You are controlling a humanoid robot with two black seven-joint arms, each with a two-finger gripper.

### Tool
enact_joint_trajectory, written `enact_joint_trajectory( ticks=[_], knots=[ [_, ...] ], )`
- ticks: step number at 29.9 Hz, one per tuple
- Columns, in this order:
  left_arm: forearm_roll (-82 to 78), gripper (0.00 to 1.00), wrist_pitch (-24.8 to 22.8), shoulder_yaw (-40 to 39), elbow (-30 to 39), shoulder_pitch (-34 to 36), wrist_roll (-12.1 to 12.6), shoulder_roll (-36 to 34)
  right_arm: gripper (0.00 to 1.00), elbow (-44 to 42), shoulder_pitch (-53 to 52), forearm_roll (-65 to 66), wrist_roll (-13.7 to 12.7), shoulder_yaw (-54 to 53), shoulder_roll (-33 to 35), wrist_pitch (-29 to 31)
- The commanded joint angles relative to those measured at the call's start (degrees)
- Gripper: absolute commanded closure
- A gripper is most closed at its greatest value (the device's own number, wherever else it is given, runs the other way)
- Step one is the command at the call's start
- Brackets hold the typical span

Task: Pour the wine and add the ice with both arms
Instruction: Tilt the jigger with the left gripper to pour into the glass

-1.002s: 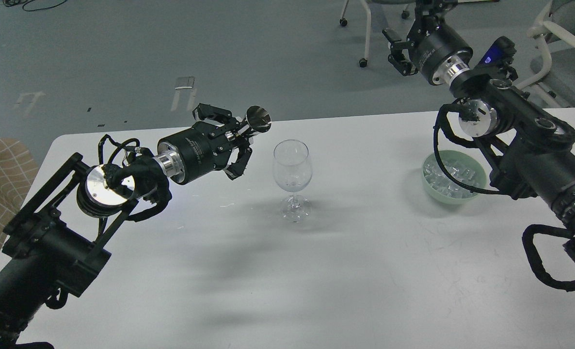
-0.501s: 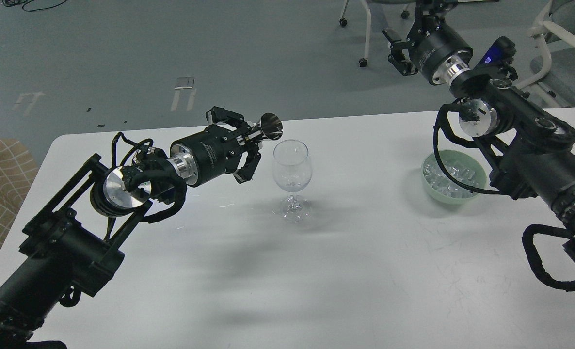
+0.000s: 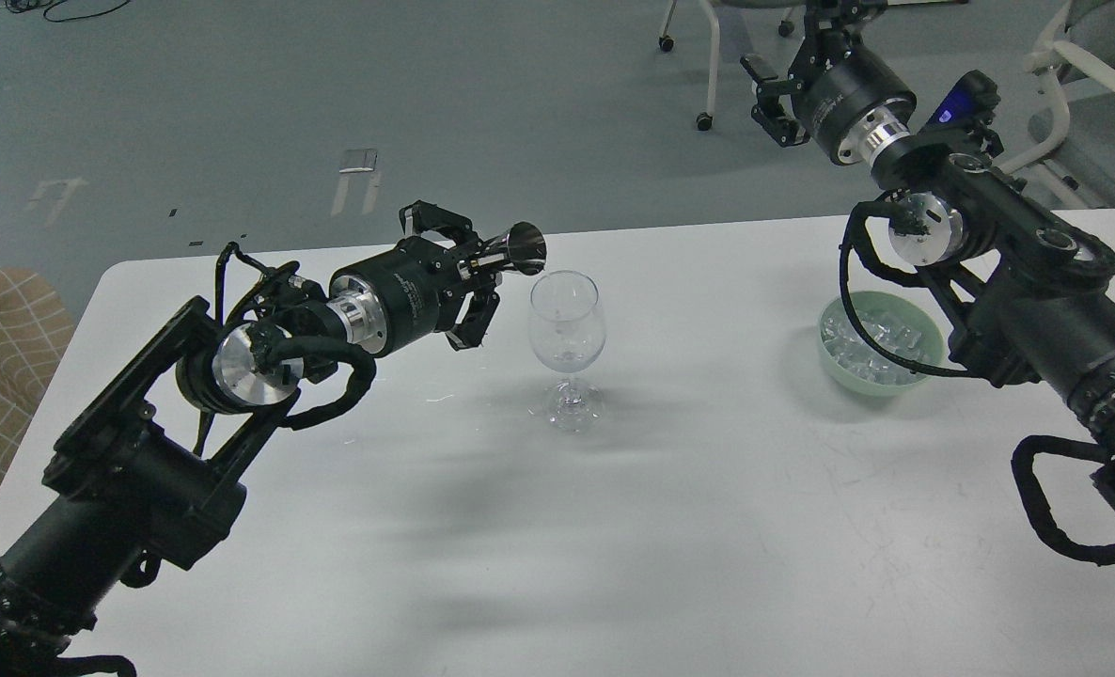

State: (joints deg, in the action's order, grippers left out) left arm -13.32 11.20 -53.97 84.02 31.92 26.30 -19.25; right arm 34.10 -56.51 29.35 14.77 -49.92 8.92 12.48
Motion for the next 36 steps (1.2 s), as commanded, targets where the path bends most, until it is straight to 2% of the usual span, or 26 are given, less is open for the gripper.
enact_joint_trajectory(
  ticks=[1,34,36],
  knots=[
    [-2.9,0.96,0.0,0.0,0.0,0.0,0.1,0.0,0.0,0.0,0.0,0.1,0.1,0.0,0.0,0.0],
    [-23.6,0.96,-0.1,0.1,4.1,0.1,0.7,0.9,0.0,-0.1,-0.1,0.1,0.1,0.0,-0.1,0.0],
    [-27.2,0.96,-0.2,0.1,5.3,-0.2,1.6,1.0,0.0,-0.1,-0.1,0.1,0.1,0.0,0.0,0.0]
  ],
)
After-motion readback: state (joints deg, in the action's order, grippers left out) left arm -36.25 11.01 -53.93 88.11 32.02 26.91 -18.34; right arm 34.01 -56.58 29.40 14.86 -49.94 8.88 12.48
